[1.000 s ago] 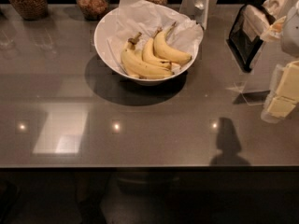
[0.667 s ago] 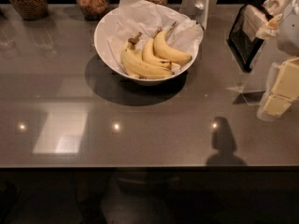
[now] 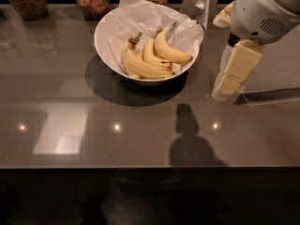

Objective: Pick banana from white bowl

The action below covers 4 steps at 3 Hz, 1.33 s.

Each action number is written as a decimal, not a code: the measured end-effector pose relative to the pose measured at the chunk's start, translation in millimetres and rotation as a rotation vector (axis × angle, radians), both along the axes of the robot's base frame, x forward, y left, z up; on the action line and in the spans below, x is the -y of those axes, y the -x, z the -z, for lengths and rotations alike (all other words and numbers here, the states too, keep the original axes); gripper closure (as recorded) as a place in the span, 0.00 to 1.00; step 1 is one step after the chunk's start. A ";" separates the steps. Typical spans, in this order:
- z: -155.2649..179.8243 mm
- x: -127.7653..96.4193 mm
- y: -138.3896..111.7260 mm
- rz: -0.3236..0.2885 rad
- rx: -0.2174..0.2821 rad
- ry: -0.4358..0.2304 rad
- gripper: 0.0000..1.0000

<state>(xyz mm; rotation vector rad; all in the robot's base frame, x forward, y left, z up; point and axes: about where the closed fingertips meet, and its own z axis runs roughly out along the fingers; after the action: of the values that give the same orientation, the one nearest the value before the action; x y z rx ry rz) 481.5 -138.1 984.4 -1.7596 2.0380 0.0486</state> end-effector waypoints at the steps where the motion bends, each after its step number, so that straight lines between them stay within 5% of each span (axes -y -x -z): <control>1: -5.5 -38.9 -36.1 0.025 0.016 -0.066 0.00; 3: -7.0 -44.1 -40.9 0.038 0.042 -0.060 0.00; 4: -1.3 -50.7 -72.0 0.092 0.081 -0.084 0.00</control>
Offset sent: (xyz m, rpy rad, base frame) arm 0.0303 0.0309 0.0047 0.0512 -0.0187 -0.0116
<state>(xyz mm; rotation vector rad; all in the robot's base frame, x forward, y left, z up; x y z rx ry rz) 553.5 -87.4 985.7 -1.5901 2.0252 0.0337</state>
